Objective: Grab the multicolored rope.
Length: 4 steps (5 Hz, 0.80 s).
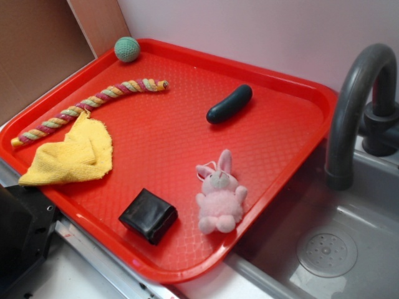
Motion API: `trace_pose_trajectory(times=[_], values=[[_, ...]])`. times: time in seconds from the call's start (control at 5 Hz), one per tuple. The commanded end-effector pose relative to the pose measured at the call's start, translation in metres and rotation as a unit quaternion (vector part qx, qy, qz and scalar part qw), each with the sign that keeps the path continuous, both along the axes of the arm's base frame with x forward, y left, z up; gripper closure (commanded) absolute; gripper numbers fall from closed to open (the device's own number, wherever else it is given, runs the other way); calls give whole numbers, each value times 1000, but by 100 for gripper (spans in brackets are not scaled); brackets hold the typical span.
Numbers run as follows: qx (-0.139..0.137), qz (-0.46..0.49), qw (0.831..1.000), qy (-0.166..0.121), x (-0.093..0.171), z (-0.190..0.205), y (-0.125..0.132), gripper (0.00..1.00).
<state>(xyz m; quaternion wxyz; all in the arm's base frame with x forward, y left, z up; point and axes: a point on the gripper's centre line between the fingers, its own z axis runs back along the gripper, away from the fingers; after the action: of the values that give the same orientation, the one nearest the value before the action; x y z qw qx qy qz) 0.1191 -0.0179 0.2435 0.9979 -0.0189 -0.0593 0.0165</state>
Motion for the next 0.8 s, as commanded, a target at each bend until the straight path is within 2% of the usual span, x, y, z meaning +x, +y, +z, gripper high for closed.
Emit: trace_pose_trajectory(times=[0.0,0.2,0.4,0.6], values=[[0,0,1000,0,0,0,0,0],[-18,-23,1000,-9,21,-6,38,0],[15,-24,999,-30,35,-25,58,0],[24,-40,998,-38,52,-39,71,0]])
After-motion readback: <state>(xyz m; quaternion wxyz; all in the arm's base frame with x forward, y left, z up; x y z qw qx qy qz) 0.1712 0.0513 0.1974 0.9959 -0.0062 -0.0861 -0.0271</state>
